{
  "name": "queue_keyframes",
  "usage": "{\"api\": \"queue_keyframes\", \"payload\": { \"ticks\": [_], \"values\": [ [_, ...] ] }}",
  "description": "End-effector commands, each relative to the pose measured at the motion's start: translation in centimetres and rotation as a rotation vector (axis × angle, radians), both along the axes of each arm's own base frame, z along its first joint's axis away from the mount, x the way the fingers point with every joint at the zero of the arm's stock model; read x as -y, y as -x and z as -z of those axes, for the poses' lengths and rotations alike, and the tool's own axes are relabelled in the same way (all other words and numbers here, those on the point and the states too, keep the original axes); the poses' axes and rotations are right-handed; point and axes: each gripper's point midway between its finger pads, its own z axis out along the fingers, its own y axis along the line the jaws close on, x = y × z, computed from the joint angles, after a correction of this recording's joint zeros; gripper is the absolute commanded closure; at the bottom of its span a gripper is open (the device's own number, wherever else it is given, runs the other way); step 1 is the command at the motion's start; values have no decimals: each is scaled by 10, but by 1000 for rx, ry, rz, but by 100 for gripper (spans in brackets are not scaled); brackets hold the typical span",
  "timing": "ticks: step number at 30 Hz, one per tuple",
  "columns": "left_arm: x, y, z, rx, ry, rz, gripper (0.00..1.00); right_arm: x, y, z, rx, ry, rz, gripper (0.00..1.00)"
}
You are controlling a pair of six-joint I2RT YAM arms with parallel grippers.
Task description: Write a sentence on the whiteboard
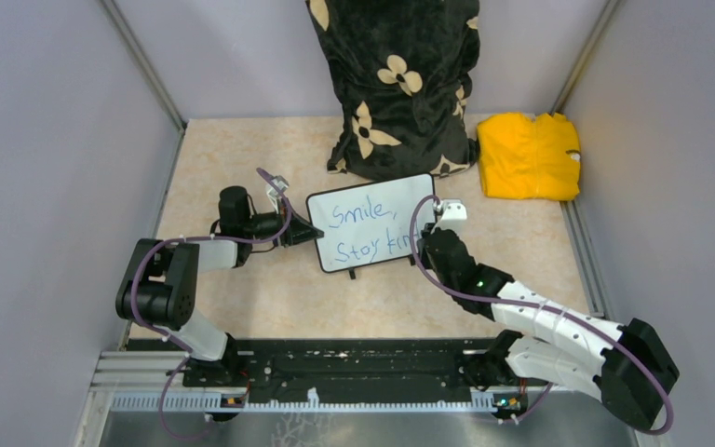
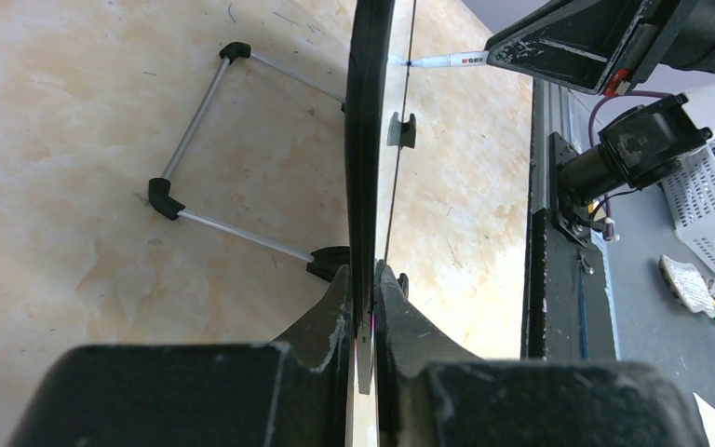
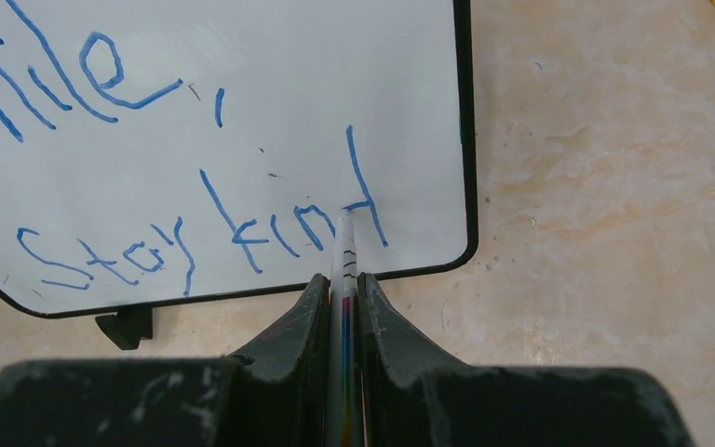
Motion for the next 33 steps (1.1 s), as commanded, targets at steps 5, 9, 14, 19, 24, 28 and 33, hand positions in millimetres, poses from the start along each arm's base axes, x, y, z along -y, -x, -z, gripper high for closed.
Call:
{"api": "queue_keyframes", "payload": {
  "ticks": [5, 9, 14, 19, 24, 28, 33],
  "values": [
    [-1, -4, 14, -5, -47, -33, 100, -2, 3, 8, -20, -21, -14, 100],
    [-1, -4, 15, -7, -47, -33, 100, 3, 6, 13, -33, -7, -5, 100],
    [-1, -4, 15, -8, -48, -32, 100, 8, 6, 14, -34, 9, 19, 100],
    [-1, -4, 15, -9, -48, -32, 100, 15, 3, 10, -18, 22, 60, 100],
    [-1, -4, 15, -6, -48, -31, 100, 18, 2, 8, -13, 22, 78, 100],
    [-1, -3, 15, -8, -49, -31, 100, 21, 2, 6, -2, 17, 90, 100],
    [-1, -3, 15, -9, -49, -31, 100, 22, 3, 1, 12, 3, 93, 100]
  ]
}}
